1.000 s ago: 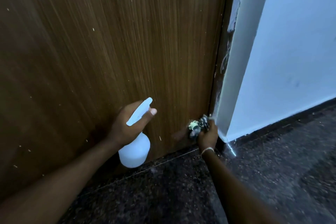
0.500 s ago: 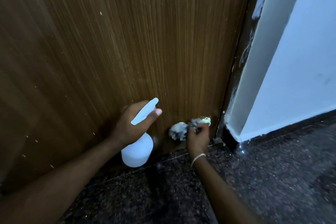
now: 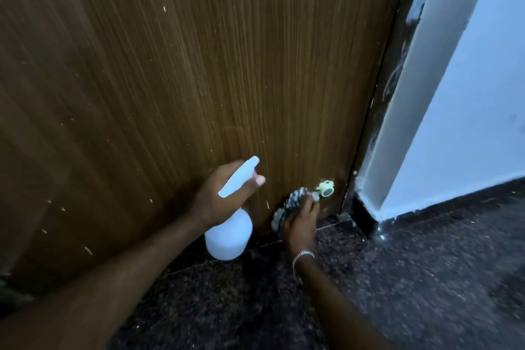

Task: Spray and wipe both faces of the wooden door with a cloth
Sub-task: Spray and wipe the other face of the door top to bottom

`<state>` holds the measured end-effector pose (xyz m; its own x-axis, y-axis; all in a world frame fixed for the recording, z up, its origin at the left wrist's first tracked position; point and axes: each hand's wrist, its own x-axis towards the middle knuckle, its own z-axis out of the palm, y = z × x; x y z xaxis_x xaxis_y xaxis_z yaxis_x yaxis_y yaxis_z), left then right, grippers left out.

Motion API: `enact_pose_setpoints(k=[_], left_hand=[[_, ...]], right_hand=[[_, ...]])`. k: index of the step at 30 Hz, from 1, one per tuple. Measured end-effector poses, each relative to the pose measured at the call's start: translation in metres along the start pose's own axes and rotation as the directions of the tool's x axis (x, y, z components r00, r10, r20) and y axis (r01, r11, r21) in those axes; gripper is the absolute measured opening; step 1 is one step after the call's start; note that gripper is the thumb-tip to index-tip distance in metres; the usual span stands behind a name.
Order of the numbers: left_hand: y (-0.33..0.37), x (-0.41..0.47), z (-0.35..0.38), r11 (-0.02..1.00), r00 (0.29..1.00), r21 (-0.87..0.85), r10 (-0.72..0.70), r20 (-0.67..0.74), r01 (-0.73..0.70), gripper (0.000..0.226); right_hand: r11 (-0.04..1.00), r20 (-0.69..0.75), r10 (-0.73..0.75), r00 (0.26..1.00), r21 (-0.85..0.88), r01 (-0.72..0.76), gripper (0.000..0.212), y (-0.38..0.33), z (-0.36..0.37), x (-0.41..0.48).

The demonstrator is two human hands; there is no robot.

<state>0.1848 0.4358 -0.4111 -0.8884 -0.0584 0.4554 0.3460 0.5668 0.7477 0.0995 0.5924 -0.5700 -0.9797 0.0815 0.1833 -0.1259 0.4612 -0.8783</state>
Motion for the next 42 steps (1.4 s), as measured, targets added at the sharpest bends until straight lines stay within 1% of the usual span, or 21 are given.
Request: enact_pose_setpoints(k=[2, 3, 4, 5, 7, 9, 13, 15, 18, 20, 23, 26, 27, 28, 30, 31, 34, 36, 38, 40, 42], left_hand=[[-0.006, -0.002, 0.002, 1.0, 0.998, -0.023, -0.01, 0.056, 0.011, 0.017], [-0.008, -0.004, 0.004, 0.999, 0.997, -0.044, -0.011, 0.08, 0.015, 0.016], [-0.009, -0.006, 0.005, 0.998, 0.995, -0.06, -0.019, 0.097, 0.024, 0.016], [-0.012, -0.011, 0.008, 0.997, 0.992, -0.064, -0.038, 0.118, 0.046, 0.017], [-0.022, -0.025, 0.017, 0.996, 0.988, -0.054, -0.06, 0.143, 0.068, 0.02], [-0.034, -0.048, 0.027, 0.999, 0.985, -0.006, -0.05, 0.165, 0.052, 0.025], [-0.061, -0.09, 0.037, 0.974, 0.967, 0.223, -0.026, 0.255, -0.032, 0.05], [-0.069, -0.104, 0.034, 0.956, 0.962, 0.286, -0.026, 0.273, -0.056, 0.053], [-0.077, -0.117, 0.025, 0.945, 0.961, 0.317, -0.013, 0.277, -0.079, 0.052], [-0.08, -0.119, 0.019, 0.951, 0.961, 0.303, -0.022, 0.277, -0.066, 0.049], [-0.081, -0.117, 0.01, 0.969, 0.969, 0.247, -0.058, 0.241, -0.004, 0.046], [-0.078, -0.114, 0.007, 0.978, 0.974, 0.202, -0.1, 0.204, 0.058, 0.043], [-0.077, -0.114, 0.007, 0.98, 0.974, 0.19, -0.105, 0.202, 0.067, 0.042], [-0.075, -0.114, 0.008, 0.981, 0.974, 0.178, -0.111, 0.198, 0.075, 0.042], [-0.071, -0.112, 0.008, 0.982, 0.974, 0.17, -0.112, 0.195, 0.079, 0.043], [-0.069, -0.111, 0.008, 0.983, 0.974, 0.168, -0.107, 0.198, 0.073, 0.043], [-0.066, -0.108, 0.008, 0.984, 0.977, 0.166, -0.092, 0.194, 0.06, 0.041], [-0.063, -0.106, 0.009, 0.984, 0.977, 0.162, -0.098, 0.187, 0.068, 0.041], [-0.061, -0.104, 0.01, 0.984, 0.977, 0.164, -0.093, 0.191, 0.062, 0.041], [-0.061, -0.103, 0.011, 0.985, 0.978, 0.166, -0.078, 0.195, 0.046, 0.042], [-0.062, -0.102, 0.012, 0.985, 0.977, 0.164, -0.077, 0.199, 0.044, 0.042]], right_hand=[[0.999, 0.06, 0.037, 0.997, 0.022, -0.038, 0.056, 0.028, 0.01, -0.007], [0.994, 0.027, 0.068, 0.997, 0.081, -0.07, 0.046, 0.042, 0.008, -0.004], [0.978, -0.038, 0.158, 0.987, 0.147, -0.151, 0.033, 0.049, 0.0, 0.001], [0.938, -0.098, 0.285, 0.954, 0.234, -0.256, 0.024, 0.055, -0.006, 0.008], [0.844, -0.163, 0.489, 0.857, 0.336, -0.417, 0.02, 0.064, -0.021, 0.026], [0.795, -0.15, 0.547, 0.823, 0.402, -0.455, 0.02, 0.073, -0.03, 0.046], [0.733, -0.166, 0.622, 0.765, 0.469, -0.493, 0.025, 0.088, -0.031, 0.072], [0.731, -0.214, 0.647, 0.732, 0.447, -0.515, 0.028, 0.078, -0.031, 0.069], [0.761, -0.227, 0.617, 0.754, 0.415, -0.498, 0.032, 0.047, -0.011, 0.047], [0.816, -0.172, 0.552, 0.816, 0.31, -0.487, 0.04, 0.029, 0.02, 0.019], [0.879, 0.013, 0.437, 0.899, 0.204, -0.431, 0.049, 0.018, 0.058, -0.023], [0.831, 0.121, 0.481, 0.868, 0.251, -0.496, 0.037, 0.028, 0.044, -0.006], [0.807, 0.096, 0.512, 0.853, 0.285, -0.517, 0.035, 0.034, 0.032, 0.009], [0.794, 0.019, 0.546, 0.838, 0.307, -0.525, 0.035, 0.04, 0.019, 0.025], [0.766, -0.152, 0.621, 0.769, 0.329, -0.552, 0.038, 0.054, -0.007, 0.055], [0.751, -0.196, 0.646, 0.738, 0.339, -0.567, 0.036, 0.059, -0.017, 0.064], [0.75, -0.179, 0.649, 0.74, 0.31, -0.584, 0.042, 0.057, -0.018, 0.074], [0.772, -0.148, 0.609, 0.78, 0.335, -0.539, 0.047, 0.043, -0.018, 0.066], [0.853, -0.178, 0.465, 0.867, 0.353, -0.384, 0.042, 0.03, -0.035, 0.06], [0.934, -0.279, 0.215, 0.936, 0.34, -0.113, 0.041, 0.02, -0.063, 0.066], [0.959, -0.366, -0.095, 0.926, 0.216, 0.184, 0.042, 0.005, -0.09, 0.081]])
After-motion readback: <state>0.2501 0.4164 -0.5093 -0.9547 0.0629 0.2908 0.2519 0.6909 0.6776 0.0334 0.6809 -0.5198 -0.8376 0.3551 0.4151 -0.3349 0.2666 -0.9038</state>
